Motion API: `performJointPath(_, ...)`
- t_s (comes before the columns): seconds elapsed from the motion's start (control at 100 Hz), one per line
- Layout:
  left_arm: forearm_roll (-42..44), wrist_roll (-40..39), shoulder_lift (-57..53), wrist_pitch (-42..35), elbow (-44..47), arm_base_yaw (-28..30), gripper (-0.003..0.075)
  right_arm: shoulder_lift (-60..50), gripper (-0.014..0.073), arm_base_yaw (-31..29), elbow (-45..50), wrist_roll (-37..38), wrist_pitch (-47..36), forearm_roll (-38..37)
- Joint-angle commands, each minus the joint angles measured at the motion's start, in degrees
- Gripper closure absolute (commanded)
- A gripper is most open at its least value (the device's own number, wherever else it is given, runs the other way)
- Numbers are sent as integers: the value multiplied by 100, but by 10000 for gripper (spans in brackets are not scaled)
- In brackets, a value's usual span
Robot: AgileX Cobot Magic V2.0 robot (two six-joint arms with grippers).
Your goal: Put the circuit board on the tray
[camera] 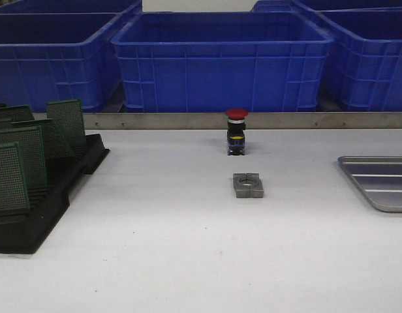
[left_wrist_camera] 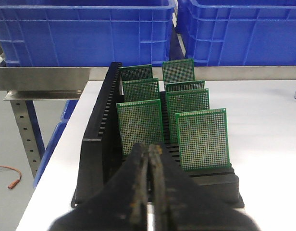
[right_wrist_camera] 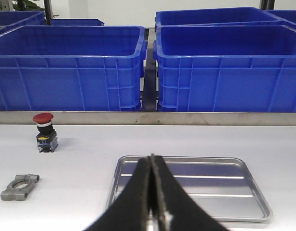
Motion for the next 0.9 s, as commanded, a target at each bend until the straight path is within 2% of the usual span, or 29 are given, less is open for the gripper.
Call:
performJointPath(0.0,-14,-40,-178,-479,273,12,741,-118,706,-20,-97,-17,-502,-31)
performJointPath(0.18,-82,-40,-178,-547,273,12,741,-118,706,-20,-97,-17,-502,-31)
performJointPath(0.5,-319,-40,-178,-1157,188,12,741,-118,706,-20,-97,-17,-502,-31)
performJointPath(0.89,-334,-40,51,730,-1477,12,741,-118,706,-20,-97,-17,-502,-31)
